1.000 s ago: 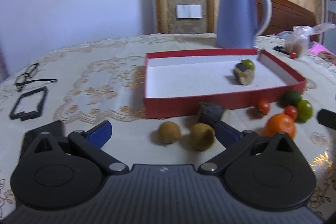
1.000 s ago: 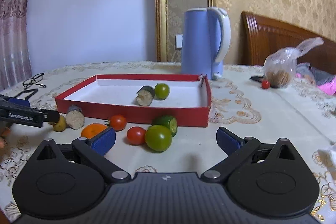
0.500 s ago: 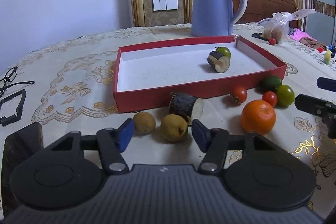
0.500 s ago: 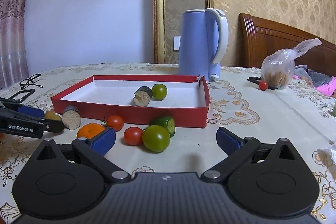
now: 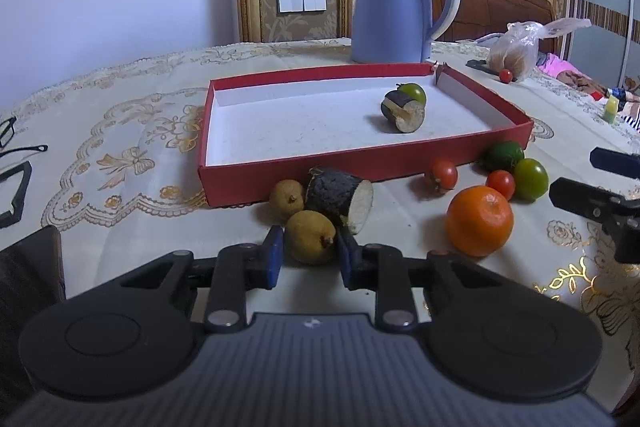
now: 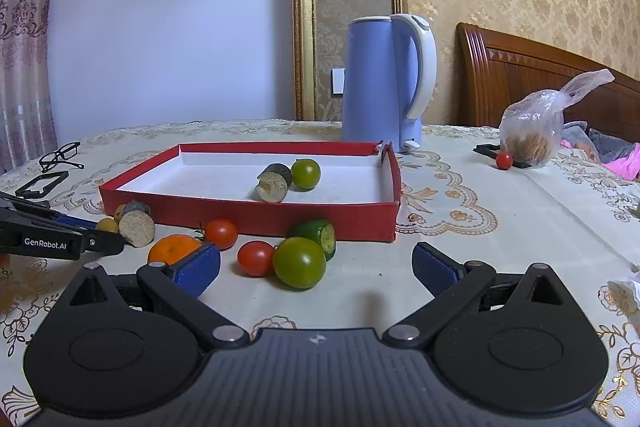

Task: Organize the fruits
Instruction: 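Grasp the small brown round fruit with the left gripper and lift it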

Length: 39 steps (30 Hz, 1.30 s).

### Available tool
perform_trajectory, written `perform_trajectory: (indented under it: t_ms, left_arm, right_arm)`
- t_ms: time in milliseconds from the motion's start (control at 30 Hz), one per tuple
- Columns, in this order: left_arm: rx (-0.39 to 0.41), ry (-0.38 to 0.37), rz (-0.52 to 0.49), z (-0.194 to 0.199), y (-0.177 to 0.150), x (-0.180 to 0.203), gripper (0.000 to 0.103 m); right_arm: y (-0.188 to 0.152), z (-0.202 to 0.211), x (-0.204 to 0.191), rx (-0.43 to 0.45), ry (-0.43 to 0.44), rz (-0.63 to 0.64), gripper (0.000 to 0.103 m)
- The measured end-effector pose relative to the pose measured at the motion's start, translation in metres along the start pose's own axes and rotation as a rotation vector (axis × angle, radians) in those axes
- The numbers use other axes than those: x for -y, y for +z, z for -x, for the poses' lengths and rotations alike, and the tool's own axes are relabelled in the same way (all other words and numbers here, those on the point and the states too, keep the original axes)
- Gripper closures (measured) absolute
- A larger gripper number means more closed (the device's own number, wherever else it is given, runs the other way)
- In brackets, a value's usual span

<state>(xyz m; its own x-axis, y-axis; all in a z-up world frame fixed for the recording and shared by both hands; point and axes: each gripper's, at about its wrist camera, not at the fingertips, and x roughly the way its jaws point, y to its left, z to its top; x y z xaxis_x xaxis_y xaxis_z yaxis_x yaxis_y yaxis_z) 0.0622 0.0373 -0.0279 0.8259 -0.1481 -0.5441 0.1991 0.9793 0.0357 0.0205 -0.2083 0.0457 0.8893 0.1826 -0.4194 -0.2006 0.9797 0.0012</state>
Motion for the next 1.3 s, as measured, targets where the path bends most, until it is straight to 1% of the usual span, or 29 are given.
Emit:
perform_trajectory:
  t_ms: [100, 200, 333, 433, 567, 667, 767, 867, 933, 1000, 1033, 1100, 1267, 1300]
  left_arm:
    - [0.007, 0.005, -0.010, 0.000, 0.000, 0.002, 0.077]
    - [0.018, -0.003, 0.005, 0.002, -0.001, 0.000, 0.077]
    - [0.068, 0.010, 0.021, 0.011, -0.003, -0.004, 0.077]
    - [0.109, 0.029, 0.049, 0.016, -0.003, -0.009, 0.077]
    - [0.137, 0.030, 0.099, 0.020, -0.003, -0.016, 0.077]
    - [0.151, 0.033, 0.135, 0.022, -0.002, -0.021, 0.077]
    - [0.142, 0.027, 0.151, 0.020, -0.002, -0.024, 0.077]
    - [0.136, 0.041, 0.139, 0.019, -0.002, -0.022, 0.077]
    - [0.142, 0.049, 0.129, 0.020, -0.003, -0.020, 0.077]
    - [0.143, 0.051, 0.126, 0.020, -0.003, -0.020, 0.077]
    - [0.143, 0.051, 0.127, 0.021, -0.003, -0.020, 0.077]
    - [0.142, 0.047, 0.131, 0.021, -0.003, -0.020, 0.077]
    - [0.141, 0.052, 0.130, 0.020, -0.003, -0.018, 0.077]
    - [0.141, 0.051, 0.128, 0.020, -0.003, -0.018, 0.077]
  right_arm:
    - [0.000, -0.001, 0.000, 0.002, -0.003, 0.003, 0.000]
    - [0.000, 0.000, 0.000, 0.004, -0.010, -0.004, 0.000]
    - [0.001, 0.000, -0.001, 0.003, -0.009, 0.001, 0.000]
    - [0.001, 0.001, -0.004, 0.002, -0.010, 0.016, 0.000]
    - [0.001, 0.000, -0.005, -0.003, -0.005, 0.024, 0.000]
    - [0.002, -0.003, -0.005, -0.021, 0.001, 0.027, 0.000]
    - [0.004, -0.007, -0.006, -0.044, 0.017, 0.038, 0.001]
    - [0.009, -0.012, -0.007, -0.075, 0.013, 0.061, 0.013]
    - [0.012, -0.016, -0.005, -0.096, 0.013, 0.064, 0.029]
    - [0.013, -0.021, -0.002, -0.120, 0.016, 0.056, 0.038]
    - [0.013, -0.023, -0.001, -0.131, 0.019, 0.056, 0.042]
    - [0.013, -0.029, -0.001, -0.154, 0.029, 0.063, 0.045]
    - [0.013, -0.039, -0.001, -0.186, 0.073, 0.060, 0.063]
    - [0.013, -0.040, -0.001, -0.191, 0.087, 0.059, 0.069]
